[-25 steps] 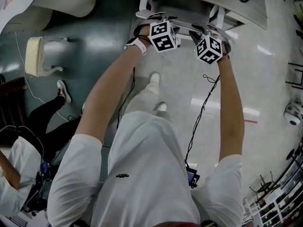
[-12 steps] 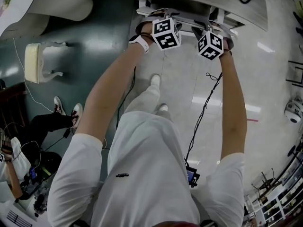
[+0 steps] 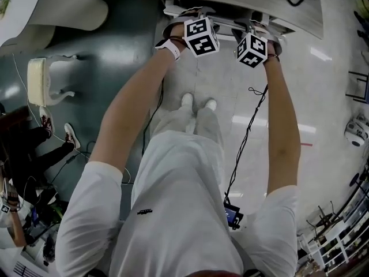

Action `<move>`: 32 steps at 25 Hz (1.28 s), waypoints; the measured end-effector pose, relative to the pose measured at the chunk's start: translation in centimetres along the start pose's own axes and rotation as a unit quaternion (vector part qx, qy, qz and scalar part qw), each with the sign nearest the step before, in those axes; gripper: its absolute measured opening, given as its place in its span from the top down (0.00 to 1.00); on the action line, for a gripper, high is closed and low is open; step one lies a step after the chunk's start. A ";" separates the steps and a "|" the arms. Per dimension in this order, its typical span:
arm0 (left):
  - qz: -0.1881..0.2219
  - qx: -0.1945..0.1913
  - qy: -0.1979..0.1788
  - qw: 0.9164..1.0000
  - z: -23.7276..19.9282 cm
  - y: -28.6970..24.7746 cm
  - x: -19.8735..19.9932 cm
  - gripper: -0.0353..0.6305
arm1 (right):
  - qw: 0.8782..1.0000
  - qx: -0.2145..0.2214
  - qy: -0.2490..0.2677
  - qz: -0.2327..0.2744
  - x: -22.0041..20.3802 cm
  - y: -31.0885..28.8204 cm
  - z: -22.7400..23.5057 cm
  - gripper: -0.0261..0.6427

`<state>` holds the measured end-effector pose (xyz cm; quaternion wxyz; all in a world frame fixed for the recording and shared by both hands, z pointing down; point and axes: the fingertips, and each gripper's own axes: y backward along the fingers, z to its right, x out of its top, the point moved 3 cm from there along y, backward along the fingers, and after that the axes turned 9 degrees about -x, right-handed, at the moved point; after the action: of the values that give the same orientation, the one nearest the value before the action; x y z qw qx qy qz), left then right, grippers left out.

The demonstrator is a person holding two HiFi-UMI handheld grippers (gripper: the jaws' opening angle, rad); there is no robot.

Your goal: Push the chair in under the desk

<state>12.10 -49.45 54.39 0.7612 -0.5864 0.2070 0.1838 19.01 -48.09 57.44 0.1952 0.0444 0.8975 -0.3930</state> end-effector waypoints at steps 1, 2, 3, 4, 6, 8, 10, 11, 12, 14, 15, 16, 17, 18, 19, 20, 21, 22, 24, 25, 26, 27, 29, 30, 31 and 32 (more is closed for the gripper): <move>-0.001 -0.001 0.001 1.000 -0.4 -0.3 0.1 0.66 | 1.000 0.000 0.000 0.001 -0.1 -0.3 0.4 0.81; -0.003 -0.001 0.004 1.000 -0.7 -0.4 0.1 0.66 | 1.000 0.000 0.001 0.003 -0.2 -0.5 0.6 0.81; -0.005 -0.001 0.007 1.000 -0.9 -0.5 0.1 0.65 | 1.000 -0.001 0.002 0.007 -0.2 -0.7 0.7 0.81; -0.007 0.000 0.010 1.000 -1.1 -0.6 0.1 0.65 | 1.000 -0.003 0.003 0.011 -0.2 -0.9 0.8 0.82; -0.010 -0.005 0.014 1.000 -1.4 -0.9 -0.1 0.65 | 1.000 -0.005 0.003 0.015 -0.4 -1.3 0.7 0.82; -0.010 -0.008 0.015 1.000 -1.2 -0.8 -0.3 0.65 | 1.000 -0.003 0.009 0.017 -0.3 -1.5 0.4 0.83; -0.007 0.002 0.013 1.000 -1.0 -0.1 -0.3 0.65 | 1.000 -0.006 0.018 0.023 0.1 -1.1 0.5 0.83; -0.005 0.008 0.010 1.000 -0.8 0.2 -0.1 0.65 | 0.999 -0.009 0.020 0.024 0.3 -0.7 0.6 0.83; -0.002 0.011 0.008 1.000 -0.5 0.6 0.1 0.64 | 0.999 -0.012 0.021 0.025 0.3 -0.2 0.4 0.82; 0.008 0.012 0.015 1.000 0.3 1.3 0.2 0.64 | 0.999 -0.005 0.022 0.027 0.6 0.7 -0.4 0.78; 0.017 0.013 0.025 0.999 0.5 1.7 0.1 0.64 | 0.999 0.001 0.020 0.030 0.9 1.0 -0.6 0.72; 0.026 0.015 0.039 0.999 0.6 2.2 0.0 0.63 | 0.999 0.005 0.014 0.035 1.3 1.3 -0.7 0.67; 0.035 0.020 0.052 0.998 0.7 2.5 0.0 0.62 | 0.999 0.006 0.004 0.042 1.5 1.5 -0.6 0.66; 0.044 0.027 0.061 0.997 0.9 2.9 0.1 0.62 | 0.999 0.005 -0.011 0.049 1.6 1.8 -0.3 0.65; 0.052 0.033 0.066 0.996 1.2 3.1 0.2 0.63 | 0.998 0.002 -0.027 0.057 1.7 2.2 0.0 0.65; 0.060 0.035 0.072 0.995 1.6 3.4 0.4 0.64 | 0.997 -0.003 -0.043 0.065 1.8 2.6 0.5 0.65; 0.070 0.034 0.081 0.994 2.1 3.7 0.5 0.65 | 0.996 -0.008 -0.056 0.074 1.9 3.1 0.9 0.65; 0.080 0.033 0.093 0.992 2.5 4.1 0.5 0.67 | 0.994 -0.014 -0.063 0.084 2.2 3.8 1.1 0.65; 0.102 0.039 0.118 0.987 3.4 5.3 0.6 0.68 | 0.992 -0.026 -0.062 0.104 3.0 5.2 1.3 0.65; 0.114 0.046 0.131 0.984 3.8 6.1 0.6 0.69 | 0.991 -0.032 -0.060 0.114 3.5 6.0 1.2 0.65; 0.126 0.053 0.143 0.980 4.3 6.9 0.7 0.70 | 0.990 -0.038 -0.061 0.123 3.9 7.0 1.1 0.65; 0.139 0.061 0.157 0.976 4.8 7.9 0.9 0.71 | 0.988 -0.043 -0.067 0.132 4.4 8.0 1.0 0.67; 0.164 0.074 0.184 0.966 5.9 10.0 1.3 0.77 | 0.983 -0.054 -0.093 0.149 5.3 10.3 0.8 0.72; 0.177 0.080 0.197 0.961 6.4 11.1 1.5 0.79 | 0.980 -0.061 -0.111 0.157 5.7 11.5 0.8 0.75; 0.190 0.086 0.209 0.955 6.8 12.1 1.7 0.81 | 0.976 -0.066 -0.129 0.163 6.0 12.6 0.9 0.77; 0.201 0.093 0.222 0.950 7.2 13.0 1.9 0.84 | 0.972 -0.070 -0.147 0.167 6.2 13.5 1.0 0.81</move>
<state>7.69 -39.23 44.41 0.6944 -0.4855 0.5003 0.1781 16.73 -39.96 45.12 0.3909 0.1215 0.8640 -0.2931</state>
